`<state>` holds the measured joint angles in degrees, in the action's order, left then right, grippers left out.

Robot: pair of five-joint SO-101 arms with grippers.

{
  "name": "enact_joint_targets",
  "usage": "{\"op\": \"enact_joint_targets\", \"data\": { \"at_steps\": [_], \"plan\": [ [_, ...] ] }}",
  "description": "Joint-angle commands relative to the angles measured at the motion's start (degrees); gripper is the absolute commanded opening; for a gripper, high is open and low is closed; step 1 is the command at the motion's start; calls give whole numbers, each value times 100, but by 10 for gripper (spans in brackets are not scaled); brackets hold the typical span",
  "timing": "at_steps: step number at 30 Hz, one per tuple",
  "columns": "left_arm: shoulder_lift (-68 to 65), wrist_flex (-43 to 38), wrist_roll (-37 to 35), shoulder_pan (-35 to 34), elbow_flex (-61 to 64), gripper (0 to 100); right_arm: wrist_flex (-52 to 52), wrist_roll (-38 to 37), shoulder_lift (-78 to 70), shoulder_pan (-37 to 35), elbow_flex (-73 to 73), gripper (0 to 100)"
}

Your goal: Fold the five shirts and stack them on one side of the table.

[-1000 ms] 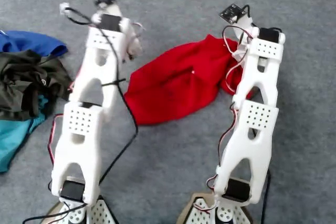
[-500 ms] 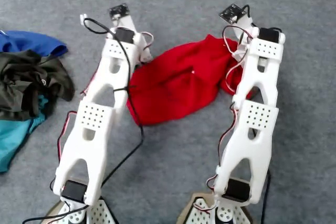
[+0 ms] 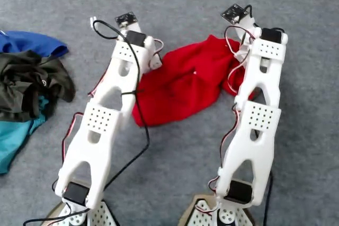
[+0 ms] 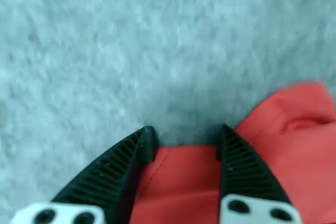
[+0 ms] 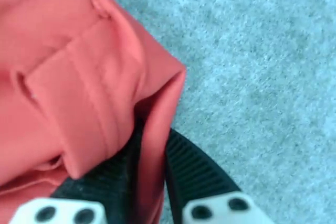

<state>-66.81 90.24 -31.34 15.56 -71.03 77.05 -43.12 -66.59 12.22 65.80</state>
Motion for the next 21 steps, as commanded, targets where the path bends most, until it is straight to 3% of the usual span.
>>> {"op": "enact_joint_targets", "data": {
  "at_steps": [1,6,10,14,21],
  "plan": [
    [84,246,-35,448,-211,211,18,-62,13,127,180,9],
    [75,105,-53,554,-167,188,18,-62,4,127,180,9],
    [75,-167,-53,404,-202,9,18,-62,4,127,180,9],
    [127,-352,-747,53,-229,22,18,-62,4,92,180,9],
    [127,-79,-1116,-475,-1538,19,53,-62,4,75,180,9]
  ]
}}
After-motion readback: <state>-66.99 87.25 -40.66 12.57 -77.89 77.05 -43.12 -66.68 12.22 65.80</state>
